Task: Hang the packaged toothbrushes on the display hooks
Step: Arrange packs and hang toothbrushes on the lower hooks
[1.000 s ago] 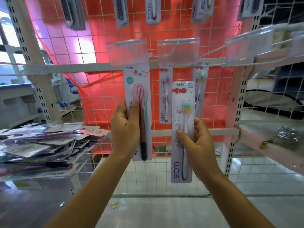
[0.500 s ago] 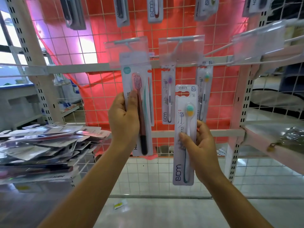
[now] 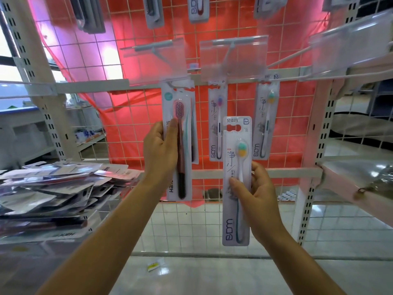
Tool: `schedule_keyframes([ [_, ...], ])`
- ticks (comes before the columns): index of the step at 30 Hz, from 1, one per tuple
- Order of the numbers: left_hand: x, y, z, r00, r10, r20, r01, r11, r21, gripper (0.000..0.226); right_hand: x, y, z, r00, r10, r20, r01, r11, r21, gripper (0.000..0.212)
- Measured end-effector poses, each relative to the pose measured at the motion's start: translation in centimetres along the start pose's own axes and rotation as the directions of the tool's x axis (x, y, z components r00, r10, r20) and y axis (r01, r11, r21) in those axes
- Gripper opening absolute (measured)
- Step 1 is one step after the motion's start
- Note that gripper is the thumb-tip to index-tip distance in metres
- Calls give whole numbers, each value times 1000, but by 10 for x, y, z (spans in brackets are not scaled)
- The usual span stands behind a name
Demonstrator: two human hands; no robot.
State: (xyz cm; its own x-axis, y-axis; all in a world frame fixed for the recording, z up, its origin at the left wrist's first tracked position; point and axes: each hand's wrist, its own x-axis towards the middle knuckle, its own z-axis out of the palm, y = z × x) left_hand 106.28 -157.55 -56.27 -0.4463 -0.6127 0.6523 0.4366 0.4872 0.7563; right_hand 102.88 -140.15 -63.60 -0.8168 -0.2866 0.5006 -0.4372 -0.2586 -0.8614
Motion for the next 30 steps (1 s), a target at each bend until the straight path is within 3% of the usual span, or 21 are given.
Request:
schedule_keyframes([
  [10, 64, -37, 37, 984, -166, 61, 147, 959, 244, 40, 2, 9, -18, 999, 45, -1, -45, 998, -36, 25],
  [24, 94, -65, 55, 961, -266, 72, 239, 935, 263, 46, 5, 13, -29, 996, 87, -28, -89, 991, -95, 22],
  [27, 97, -66, 56, 953, -295, 74, 270, 933, 239, 57, 5, 11, -27, 995, 102, -13, -103, 992, -75, 23],
  [30, 87, -69, 57, 944, -329, 20, 317, 923, 217, 59, 5, 8, -27, 996, 92, -11, -92, 995, -46, 17],
])
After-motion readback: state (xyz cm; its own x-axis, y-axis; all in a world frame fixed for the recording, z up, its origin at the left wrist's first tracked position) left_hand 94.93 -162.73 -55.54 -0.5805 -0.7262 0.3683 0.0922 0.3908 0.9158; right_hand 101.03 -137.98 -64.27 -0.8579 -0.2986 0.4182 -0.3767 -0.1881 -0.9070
